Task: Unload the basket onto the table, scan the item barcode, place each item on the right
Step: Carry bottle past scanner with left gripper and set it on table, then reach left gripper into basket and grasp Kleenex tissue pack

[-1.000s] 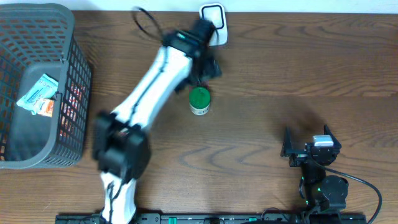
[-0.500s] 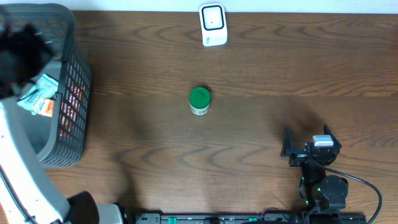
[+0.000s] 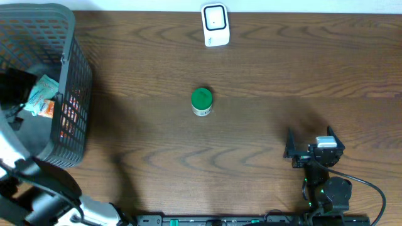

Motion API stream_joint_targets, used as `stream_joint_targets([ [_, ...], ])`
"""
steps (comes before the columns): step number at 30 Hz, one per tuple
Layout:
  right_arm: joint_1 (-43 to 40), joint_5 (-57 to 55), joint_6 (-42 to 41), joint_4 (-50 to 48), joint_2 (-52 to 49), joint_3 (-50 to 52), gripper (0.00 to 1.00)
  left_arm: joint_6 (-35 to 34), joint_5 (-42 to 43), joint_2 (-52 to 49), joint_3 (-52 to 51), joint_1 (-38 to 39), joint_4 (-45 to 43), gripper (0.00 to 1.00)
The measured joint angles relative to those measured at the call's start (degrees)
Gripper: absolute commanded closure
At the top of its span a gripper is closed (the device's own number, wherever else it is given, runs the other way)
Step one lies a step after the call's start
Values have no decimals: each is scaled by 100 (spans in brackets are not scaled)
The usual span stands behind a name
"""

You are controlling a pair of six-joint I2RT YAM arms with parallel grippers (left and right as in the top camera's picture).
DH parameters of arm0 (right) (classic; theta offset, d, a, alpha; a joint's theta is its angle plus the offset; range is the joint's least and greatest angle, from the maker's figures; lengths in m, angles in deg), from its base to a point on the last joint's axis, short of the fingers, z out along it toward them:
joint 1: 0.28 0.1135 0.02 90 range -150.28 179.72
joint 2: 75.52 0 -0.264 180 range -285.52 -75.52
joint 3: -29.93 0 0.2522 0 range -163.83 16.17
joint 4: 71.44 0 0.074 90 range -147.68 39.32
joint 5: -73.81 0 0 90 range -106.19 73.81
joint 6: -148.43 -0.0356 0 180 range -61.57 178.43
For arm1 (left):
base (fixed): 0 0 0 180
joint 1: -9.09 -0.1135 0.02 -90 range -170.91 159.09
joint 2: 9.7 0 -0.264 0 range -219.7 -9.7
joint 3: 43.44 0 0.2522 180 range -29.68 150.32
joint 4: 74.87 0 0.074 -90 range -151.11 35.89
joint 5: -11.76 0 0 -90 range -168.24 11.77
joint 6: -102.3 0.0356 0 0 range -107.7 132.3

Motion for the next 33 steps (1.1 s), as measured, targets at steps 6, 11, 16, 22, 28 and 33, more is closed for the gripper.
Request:
stream_joint_targets([
  [6,0,2,0,0,2,0,1,-214,70,-774,-203,153,-372,2],
  [11,0,0,0,0,2,0,1,-354,72,-1364,-203,168,-656,2],
  [16,0,0,0,0,2,0,1,-400,66,-1797,-205,168,-839,2],
  [22,0,0,0,0,2,0,1,-439,24,-2017,-205,168,-966,2],
  [28,0,0,0,0,2,0,1,-433,-330,-2142,-203,212,-946,18],
  [33,0,0,0,0,2,0,1,-455,-702,-2173,-203,339,-938,39],
])
